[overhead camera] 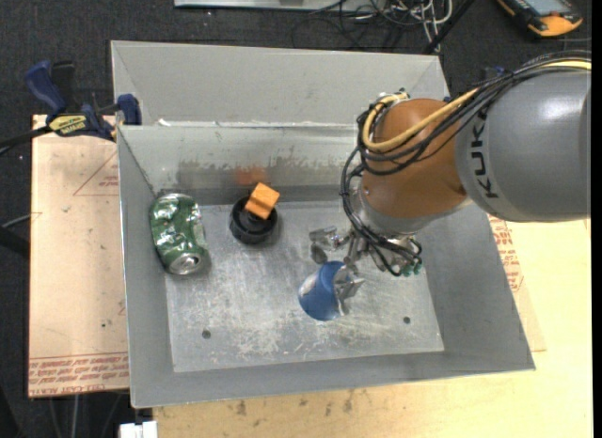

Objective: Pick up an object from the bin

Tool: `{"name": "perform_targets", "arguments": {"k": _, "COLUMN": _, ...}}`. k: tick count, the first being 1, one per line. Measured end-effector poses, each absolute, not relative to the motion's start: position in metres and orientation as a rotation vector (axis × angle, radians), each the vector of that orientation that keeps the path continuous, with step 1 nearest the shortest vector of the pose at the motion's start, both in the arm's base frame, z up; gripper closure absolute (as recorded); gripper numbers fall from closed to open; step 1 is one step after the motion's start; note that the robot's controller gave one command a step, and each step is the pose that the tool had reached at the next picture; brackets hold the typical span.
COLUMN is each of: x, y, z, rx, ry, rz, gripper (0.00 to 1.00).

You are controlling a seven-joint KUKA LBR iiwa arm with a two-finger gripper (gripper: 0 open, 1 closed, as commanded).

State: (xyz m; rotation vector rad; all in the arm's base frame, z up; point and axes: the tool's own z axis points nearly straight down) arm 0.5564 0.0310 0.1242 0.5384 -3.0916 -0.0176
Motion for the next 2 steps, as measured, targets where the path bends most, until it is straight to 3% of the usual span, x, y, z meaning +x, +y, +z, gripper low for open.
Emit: {"name": "perform_targets", "arguments": {"k": 2, "x": 0.5564, "y": 0.0309, "z": 0.1241, "rx": 0.538, "ry": -3.092, "rz": -0.018, "gripper": 1.00}}
